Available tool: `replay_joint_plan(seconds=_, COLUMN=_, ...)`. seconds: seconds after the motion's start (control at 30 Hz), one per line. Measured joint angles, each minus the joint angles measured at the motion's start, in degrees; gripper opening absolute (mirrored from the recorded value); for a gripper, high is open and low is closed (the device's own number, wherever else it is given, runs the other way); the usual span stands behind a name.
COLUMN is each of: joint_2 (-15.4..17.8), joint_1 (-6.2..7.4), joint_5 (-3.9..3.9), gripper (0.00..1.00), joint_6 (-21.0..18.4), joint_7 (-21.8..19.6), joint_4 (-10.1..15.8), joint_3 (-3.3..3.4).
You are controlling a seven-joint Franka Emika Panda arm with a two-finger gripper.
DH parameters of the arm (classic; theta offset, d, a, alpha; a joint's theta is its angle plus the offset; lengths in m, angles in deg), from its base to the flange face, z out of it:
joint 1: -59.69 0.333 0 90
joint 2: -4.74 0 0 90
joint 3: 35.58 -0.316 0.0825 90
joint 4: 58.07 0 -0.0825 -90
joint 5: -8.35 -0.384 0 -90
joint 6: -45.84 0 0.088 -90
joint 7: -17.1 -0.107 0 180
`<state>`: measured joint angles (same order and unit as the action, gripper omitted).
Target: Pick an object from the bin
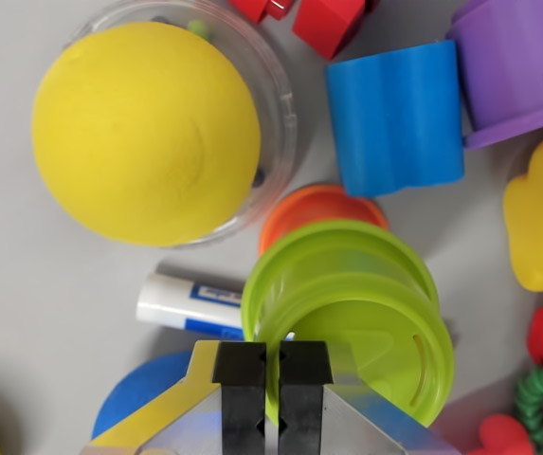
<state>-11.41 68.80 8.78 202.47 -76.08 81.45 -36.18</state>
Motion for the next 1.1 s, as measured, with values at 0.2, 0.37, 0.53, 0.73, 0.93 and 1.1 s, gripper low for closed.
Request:
replay_joint_plan(seconds=0.2, joint_2=3.38, joint_1=0.00, joint_5=-0.08, gripper=0.00, joint_6=-3.19, joint_7=0.03, joint_4=0.26, joint_3=0.00)
replay_joint_plan(seconds=0.37, joint_2=6.65, joint_1=0.00, joint_5=-0.16, gripper=0.00, joint_6=-6.39, joint_7=0.06, joint_4=0.35, joint_3=0.00)
replay_joint_plan(seconds=0.53, joint_2=9.51, joint_1=0.00, joint_5=-0.21, gripper=0.00, joint_6=-9.40, joint_7=0.07, joint_4=0.34, joint_3=0.00)
replay_joint_plan(seconds=0.73, joint_2=12.78, joint_1=0.00, joint_5=-0.27, gripper=0.00, joint_6=-13.09, joint_7=0.09, joint_4=0.04, joint_3=-0.01)
replay_joint_plan(seconds=0.93, joint_2=16.05, joint_1=0.00, joint_5=-0.32, gripper=0.00, joint_6=-17.25, joint_7=0.10, joint_4=-0.73, joint_3=0.00)
replay_joint_plan(seconds=1.1, joint_2=18.05, joint_1=0.00, joint_5=-0.35, gripper=0.00, joint_6=-20.13, joint_7=0.11, joint_4=-1.54, joint_3=0.00)
